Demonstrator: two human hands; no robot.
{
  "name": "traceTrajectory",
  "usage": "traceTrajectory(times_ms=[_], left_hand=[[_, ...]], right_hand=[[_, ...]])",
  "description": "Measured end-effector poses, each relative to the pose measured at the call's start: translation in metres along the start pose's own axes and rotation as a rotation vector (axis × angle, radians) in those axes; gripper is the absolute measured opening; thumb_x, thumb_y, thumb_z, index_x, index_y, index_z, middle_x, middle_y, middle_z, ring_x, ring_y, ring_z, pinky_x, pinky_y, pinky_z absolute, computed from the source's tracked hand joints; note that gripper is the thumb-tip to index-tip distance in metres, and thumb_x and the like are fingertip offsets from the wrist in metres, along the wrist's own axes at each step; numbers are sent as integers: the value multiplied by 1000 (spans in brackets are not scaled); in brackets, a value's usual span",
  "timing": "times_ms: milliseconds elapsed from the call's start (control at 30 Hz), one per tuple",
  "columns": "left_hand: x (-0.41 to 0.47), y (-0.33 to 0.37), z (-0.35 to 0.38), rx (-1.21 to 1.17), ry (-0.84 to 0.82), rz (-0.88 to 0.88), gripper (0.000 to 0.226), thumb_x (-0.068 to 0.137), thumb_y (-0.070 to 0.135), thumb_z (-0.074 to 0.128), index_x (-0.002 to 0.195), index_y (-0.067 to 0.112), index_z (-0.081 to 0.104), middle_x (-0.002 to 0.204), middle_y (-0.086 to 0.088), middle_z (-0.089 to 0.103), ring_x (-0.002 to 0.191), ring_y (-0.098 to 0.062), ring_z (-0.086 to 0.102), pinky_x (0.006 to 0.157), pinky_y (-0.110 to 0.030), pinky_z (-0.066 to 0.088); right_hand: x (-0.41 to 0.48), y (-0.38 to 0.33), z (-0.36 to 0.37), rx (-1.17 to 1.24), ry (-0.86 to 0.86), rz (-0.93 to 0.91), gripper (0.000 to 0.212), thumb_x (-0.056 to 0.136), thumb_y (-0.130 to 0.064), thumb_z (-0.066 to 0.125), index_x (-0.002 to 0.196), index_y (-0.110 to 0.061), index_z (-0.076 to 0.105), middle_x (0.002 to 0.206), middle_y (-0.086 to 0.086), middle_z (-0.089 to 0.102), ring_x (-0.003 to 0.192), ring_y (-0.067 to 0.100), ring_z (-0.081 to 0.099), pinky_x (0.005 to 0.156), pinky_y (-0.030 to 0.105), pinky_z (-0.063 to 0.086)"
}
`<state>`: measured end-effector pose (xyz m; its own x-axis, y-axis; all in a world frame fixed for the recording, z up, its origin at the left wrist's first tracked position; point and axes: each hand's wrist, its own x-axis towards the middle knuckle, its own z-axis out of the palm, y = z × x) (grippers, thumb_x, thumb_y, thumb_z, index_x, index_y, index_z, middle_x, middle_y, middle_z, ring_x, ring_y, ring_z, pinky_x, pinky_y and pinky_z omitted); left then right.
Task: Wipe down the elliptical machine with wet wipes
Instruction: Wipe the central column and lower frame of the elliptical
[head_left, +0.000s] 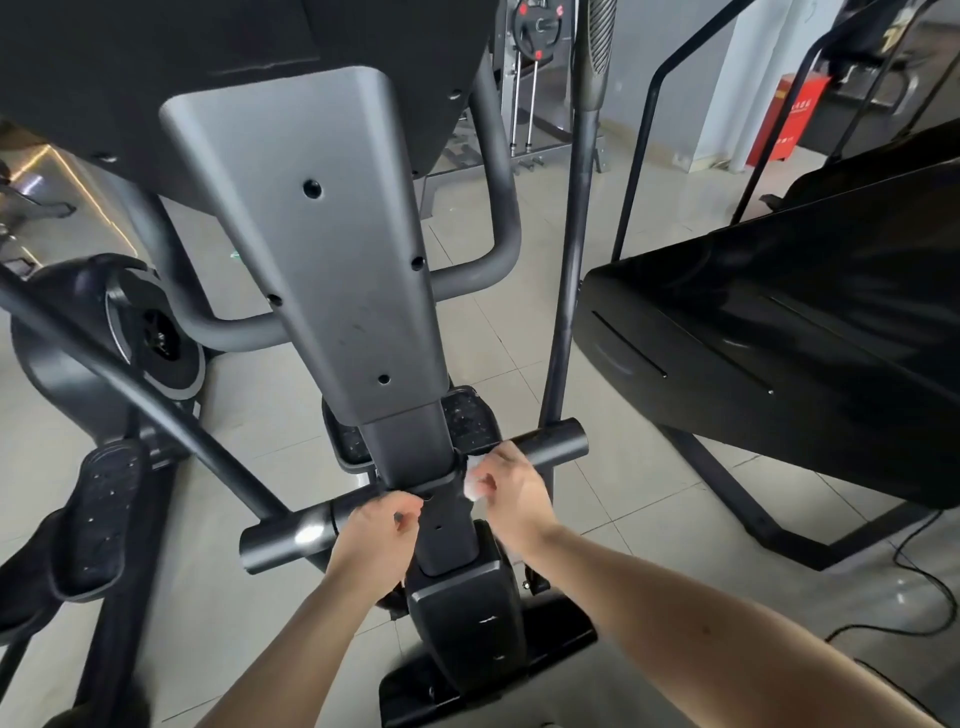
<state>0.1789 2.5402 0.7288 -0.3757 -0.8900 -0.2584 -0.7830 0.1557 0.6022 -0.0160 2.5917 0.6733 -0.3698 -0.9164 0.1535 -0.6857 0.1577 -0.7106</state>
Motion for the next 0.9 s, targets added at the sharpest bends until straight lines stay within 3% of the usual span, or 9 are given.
traceTrajectory(times_ms=[100, 233, 333, 433, 533, 633, 733, 833, 900], left_hand=[[-2, 4, 1, 0, 0, 9, 28, 99, 22, 50, 100, 44, 66, 98, 20, 67, 88, -4, 67, 85, -31, 55], [-4, 1, 3, -7, -12, -7, 28, 98, 22, 50, 96, 45, 66, 97, 20, 69, 83, -5, 69, 85, -32, 56], [-8, -4, 5, -51, -34, -44, 27, 97, 21, 50, 100, 41, 69, 90, 17, 71, 77, -6, 70, 81, -31, 57], [-12, -7, 4, -79, -26, -50, 27, 97, 19, 51, 95, 39, 69, 79, 4, 71, 64, -10, 64, 66, -23, 52], [-14, -8, 3, -123, -30, -61, 28, 98, 17, 51, 93, 39, 68, 83, -2, 73, 65, -17, 68, 56, -19, 50], [-14, -7, 1, -140, -33, -65, 28, 98, 16, 51, 95, 37, 69, 91, -1, 74, 75, -22, 72, 57, -16, 49], [-14, -3, 0, -133, -37, -50, 27, 98, 17, 50, 96, 36, 69, 89, 1, 74, 76, -20, 72, 60, -14, 48], [-12, -2, 0, -134, -35, -54, 26, 98, 19, 51, 99, 37, 69, 89, 6, 74, 75, -15, 72, 62, -15, 50], [-12, -3, 0, -145, -35, -61, 26, 98, 20, 50, 99, 37, 69, 90, 7, 74, 74, -13, 73, 59, -13, 50]], right_hand=[[-1, 18, -22, -40, 48, 49, 55, 74, 21, 50, 62, -32, 43, 86, -10, 46, 74, 9, 48, 65, 9, 31], [-4, 52, -49, -14, 138, 283, 39, 85, 13, 50, 71, -18, 68, 94, -8, 56, 82, 7, 57, 67, 10, 41], [-7, 52, -48, 105, 230, 480, 38, 83, 8, 53, 69, -23, 71, 93, -7, 64, 81, 3, 61, 69, 7, 43], [-14, 23, -22, 267, 180, 590, 27, 80, -2, 59, 67, -23, 72, 81, -10, 72, 78, 3, 65, 76, 19, 54], [-19, -11, 8, 366, 147, 582, 31, 78, -2, 61, 60, -24, 72, 71, -11, 73, 74, 5, 67, 73, 23, 54], [-22, -26, 15, 440, 73, 590, 37, 75, 3, 53, 57, -24, 71, 69, -18, 72, 69, -1, 66, 67, 17, 50], [-18, -17, -6, 438, 110, 597, 30, 78, -1, 60, 59, -22, 71, 68, -14, 73, 69, 2, 67, 65, 14, 48], [-4, 12, -42, 320, 170, 519, 22, 89, -9, 67, 74, -24, 72, 79, -10, 72, 80, 6, 68, 58, 7, 43], [4, 29, -63, 179, 154, 418, 19, 94, -10, 65, 82, -24, 69, 93, -7, 68, 87, 11, 66, 64, 7, 41]])
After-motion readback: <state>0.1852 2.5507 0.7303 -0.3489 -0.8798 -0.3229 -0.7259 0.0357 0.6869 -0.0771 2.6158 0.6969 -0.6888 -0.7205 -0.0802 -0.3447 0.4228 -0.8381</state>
